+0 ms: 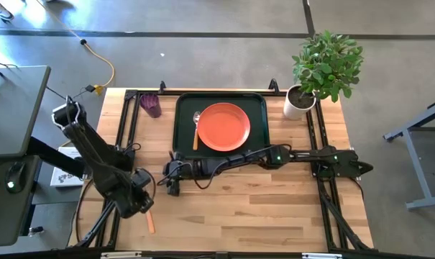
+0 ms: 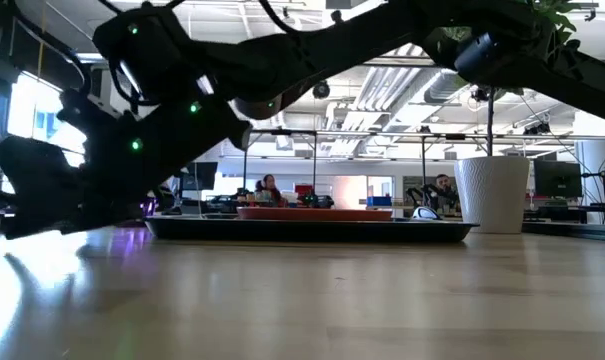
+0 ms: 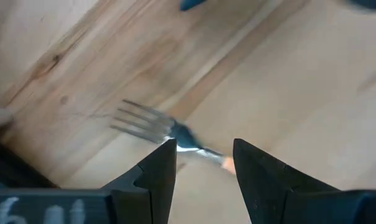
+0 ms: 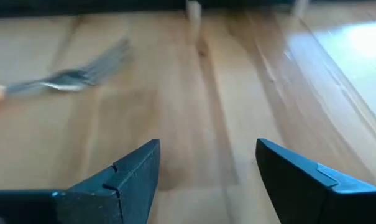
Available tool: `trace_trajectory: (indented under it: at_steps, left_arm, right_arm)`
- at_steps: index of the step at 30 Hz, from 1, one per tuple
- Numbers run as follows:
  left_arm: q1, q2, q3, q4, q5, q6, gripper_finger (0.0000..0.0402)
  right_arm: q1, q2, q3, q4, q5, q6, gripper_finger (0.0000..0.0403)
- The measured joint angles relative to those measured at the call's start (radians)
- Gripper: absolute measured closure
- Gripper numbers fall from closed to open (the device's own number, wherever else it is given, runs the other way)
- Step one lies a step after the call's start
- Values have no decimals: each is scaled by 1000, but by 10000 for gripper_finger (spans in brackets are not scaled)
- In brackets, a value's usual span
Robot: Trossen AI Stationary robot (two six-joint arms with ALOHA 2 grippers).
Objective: Pick and place plate/cup/fork/spoon on tray
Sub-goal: Put the orange spoon on the black serving tray to the left of the orange plate
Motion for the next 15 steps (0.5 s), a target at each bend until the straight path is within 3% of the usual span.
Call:
trace_trajectory:
  at_steps: [6, 9, 15]
  left_arm:
    - [-1, 108, -24, 28, 1, 27, 254]
    - [-1, 137, -45, 56, 53, 35, 254]
    - [-1, 125, -79, 42, 96, -7, 254]
  right_arm:
    - [2, -8, 0, 19, -111, 13, 146]
    - [2, -8, 0, 19, -166, 40, 146]
    - [-3, -8, 0, 36, -175, 44, 146]
